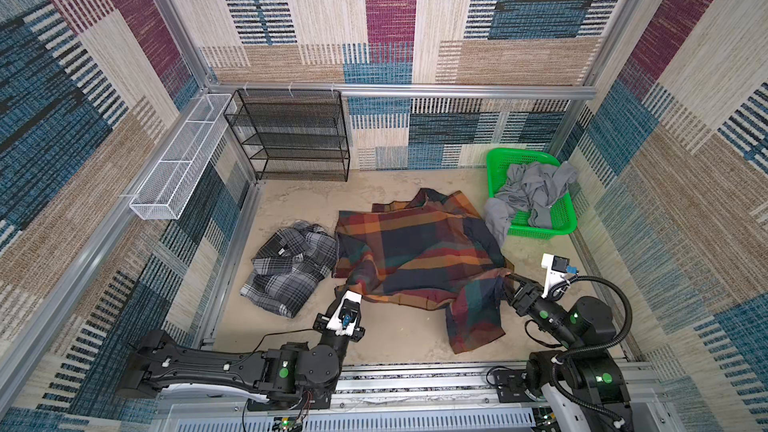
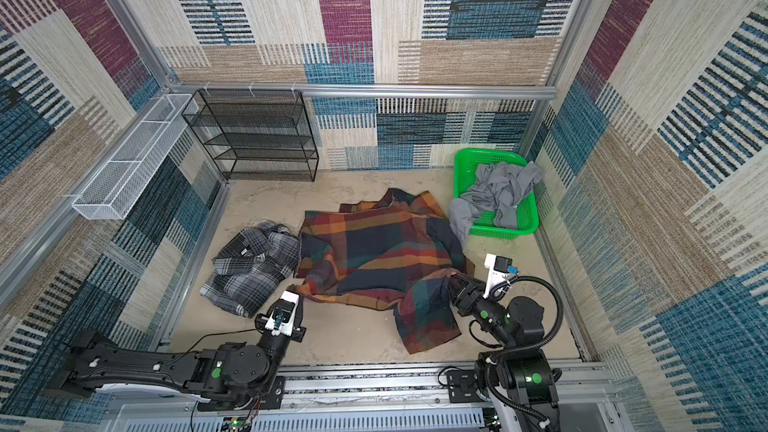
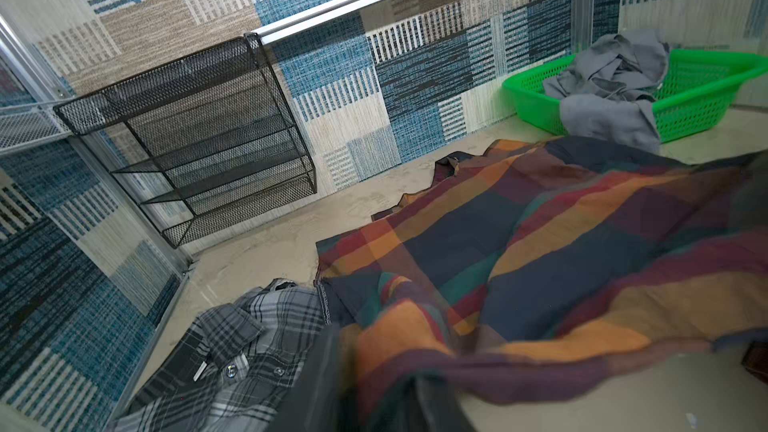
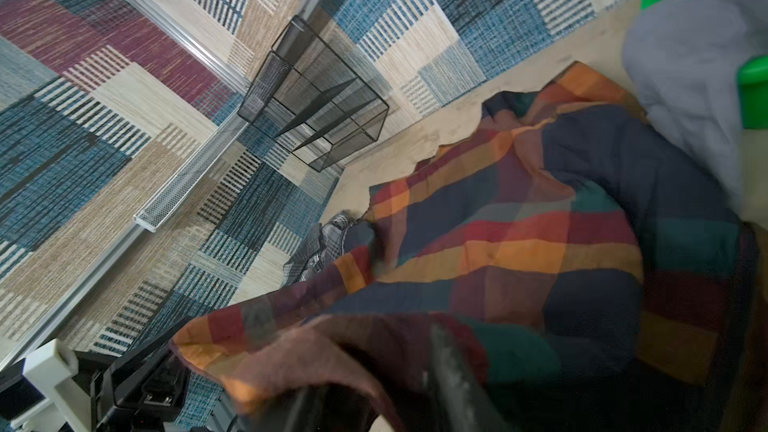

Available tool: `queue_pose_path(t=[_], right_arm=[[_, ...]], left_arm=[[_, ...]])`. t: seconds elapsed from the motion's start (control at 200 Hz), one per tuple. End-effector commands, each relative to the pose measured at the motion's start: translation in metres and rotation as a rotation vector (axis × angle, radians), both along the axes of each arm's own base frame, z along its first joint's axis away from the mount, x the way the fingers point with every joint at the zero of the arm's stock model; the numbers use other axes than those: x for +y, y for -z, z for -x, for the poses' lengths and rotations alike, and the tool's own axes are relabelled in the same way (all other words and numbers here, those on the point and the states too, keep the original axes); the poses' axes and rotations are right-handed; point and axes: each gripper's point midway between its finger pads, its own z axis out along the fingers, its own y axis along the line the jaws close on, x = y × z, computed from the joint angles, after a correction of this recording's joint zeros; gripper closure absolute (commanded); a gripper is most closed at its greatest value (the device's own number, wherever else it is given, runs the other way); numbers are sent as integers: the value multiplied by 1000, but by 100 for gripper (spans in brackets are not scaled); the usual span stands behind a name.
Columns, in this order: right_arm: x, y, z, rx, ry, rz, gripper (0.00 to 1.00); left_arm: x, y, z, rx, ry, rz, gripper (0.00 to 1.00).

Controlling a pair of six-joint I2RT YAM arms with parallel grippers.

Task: Fold and stack the long sleeve shirts

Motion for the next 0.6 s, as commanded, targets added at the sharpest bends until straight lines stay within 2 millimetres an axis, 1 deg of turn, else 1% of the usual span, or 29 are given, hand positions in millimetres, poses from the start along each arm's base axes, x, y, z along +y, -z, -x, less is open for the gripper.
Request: queue_pose_path(t=[0.0, 0.08, 0.115, 0.15, 0.19, 0.23, 0.321, 0.346, 0.376, 0.431, 0.481, 0.556, 0.596], right_arm=[[-11, 11, 6, 98, 58, 55, 44], [-21, 0, 5, 89, 114, 116, 38], [-23, -5, 5, 78, 124, 124, 35], [-23, -11, 5, 58, 123, 121, 35], [-22, -19, 6, 32, 117, 111, 35], [-15, -29, 9, -22, 78, 99, 35], [-4, -37, 13, -80, 11, 75, 36], [0, -38, 15, -88, -14, 67, 36], [2, -38, 16, -88, -27, 63, 36], [4, -43, 19, -103, -44, 63, 36], [4, -47, 20, -110, -44, 68, 34], [2, -57, 22, -109, -39, 86, 33], [1, -62, 23, -97, -31, 92, 27]], left_arm=[[27, -2, -3, 13, -62, 6, 1], [48, -11, -8, 24, -96, 12, 1], [59, -12, -11, 42, -110, 50, 1], [63, -12, -13, 76, -85, 92, 1], [61, -20, -14, 71, -54, 105, 1], [61, -28, -15, 42, -33, 105, 1], [69, -45, -15, 1, -40, 119, 1], [69, -50, -15, -10, -32, 113, 1], [65, -54, -14, -16, 2, 109, 1], [53, -55, -11, -1, 80, 92, 1], [47, -58, -9, 25, 110, 72, 1], [52, -70, -11, 66, 73, 64, 1], [50, -78, -11, 65, 69, 41, 1]])
